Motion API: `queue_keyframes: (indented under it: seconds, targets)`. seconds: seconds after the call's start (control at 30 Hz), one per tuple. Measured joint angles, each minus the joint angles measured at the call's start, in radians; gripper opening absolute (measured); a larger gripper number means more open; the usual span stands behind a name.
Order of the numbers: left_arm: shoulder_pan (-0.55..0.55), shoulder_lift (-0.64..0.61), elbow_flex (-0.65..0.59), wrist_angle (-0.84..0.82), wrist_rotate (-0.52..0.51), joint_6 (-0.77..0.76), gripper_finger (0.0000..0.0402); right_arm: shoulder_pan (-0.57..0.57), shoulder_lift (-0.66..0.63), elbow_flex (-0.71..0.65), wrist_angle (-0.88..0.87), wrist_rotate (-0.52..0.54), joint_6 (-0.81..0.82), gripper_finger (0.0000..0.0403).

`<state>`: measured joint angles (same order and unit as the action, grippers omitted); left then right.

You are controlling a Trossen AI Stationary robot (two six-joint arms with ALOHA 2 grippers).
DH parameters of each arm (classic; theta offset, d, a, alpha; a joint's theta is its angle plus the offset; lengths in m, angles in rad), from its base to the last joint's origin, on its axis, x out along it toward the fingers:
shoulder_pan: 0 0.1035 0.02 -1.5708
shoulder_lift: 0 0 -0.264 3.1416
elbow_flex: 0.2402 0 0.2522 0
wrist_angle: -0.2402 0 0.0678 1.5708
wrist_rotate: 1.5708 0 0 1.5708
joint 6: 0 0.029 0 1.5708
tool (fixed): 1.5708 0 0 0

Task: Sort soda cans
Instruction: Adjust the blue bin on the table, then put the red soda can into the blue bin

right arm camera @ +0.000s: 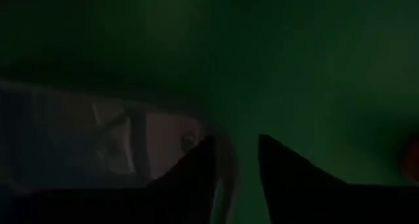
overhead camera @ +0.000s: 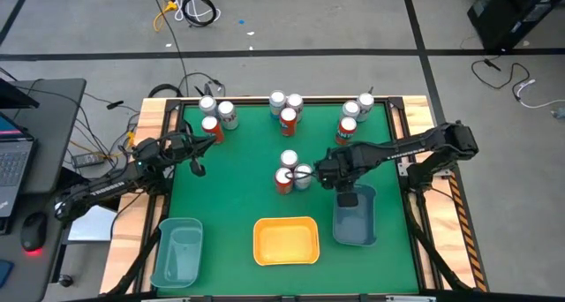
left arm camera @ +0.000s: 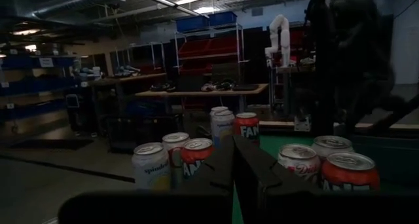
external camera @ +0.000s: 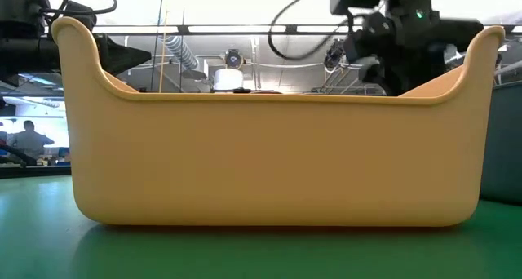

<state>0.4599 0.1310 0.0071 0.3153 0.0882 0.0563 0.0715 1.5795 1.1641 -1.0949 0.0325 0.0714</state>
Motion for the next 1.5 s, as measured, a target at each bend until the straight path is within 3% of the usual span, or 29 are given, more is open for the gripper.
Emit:
queue_keyframes:
  seconds: [0.13, 0.33, 0.6, 0.8, 0.97, 1.2, 1.5]
  targets:
    - [0.0, 0.0, 0.0, 0.0, -0.012, 0.0, 0.0012, -0.02, 0.0, 0.129, -0.075, 0.029, 0.068, 0.0176]
    - [0.0, 0.0, 0.0, 0.0, -0.012, 0.0, 0.0012, -0.166, -0.002, 0.262, -0.153, 0.259, 0.151, 0.0253]
    - [0.0, 0.0, 0.0, 0.001, -0.016, 0.0, 0.0012, -0.49, 0.0, 0.238, -0.167, 0.131, 0.041, 0.0326]
    - [0.0, 0.0, 0.0, -0.013, -0.017, -0.001, 0.0012, -0.656, 0.0, 0.238, -0.162, 0.107, 0.039, 0.0341]
    - [0.0, 0.0, 0.0, -0.032, -0.017, -0.001, 0.0012, -0.721, 0.0, 0.238, -0.137, 0.078, 0.095, 0.0339]
    - [0.0, 0.0, 0.0, -0.033, -0.017, 0.0, 0.0012, -0.74, 0.016, 0.22, -0.113, 0.047, 0.165, 0.0337]
    - [0.001, 0.0, 0.0, -0.05, -0.039, 0.0, 0.0012, -0.72, 0.024, 0.103, -0.034, 0.045, 0.181, 0.0337]
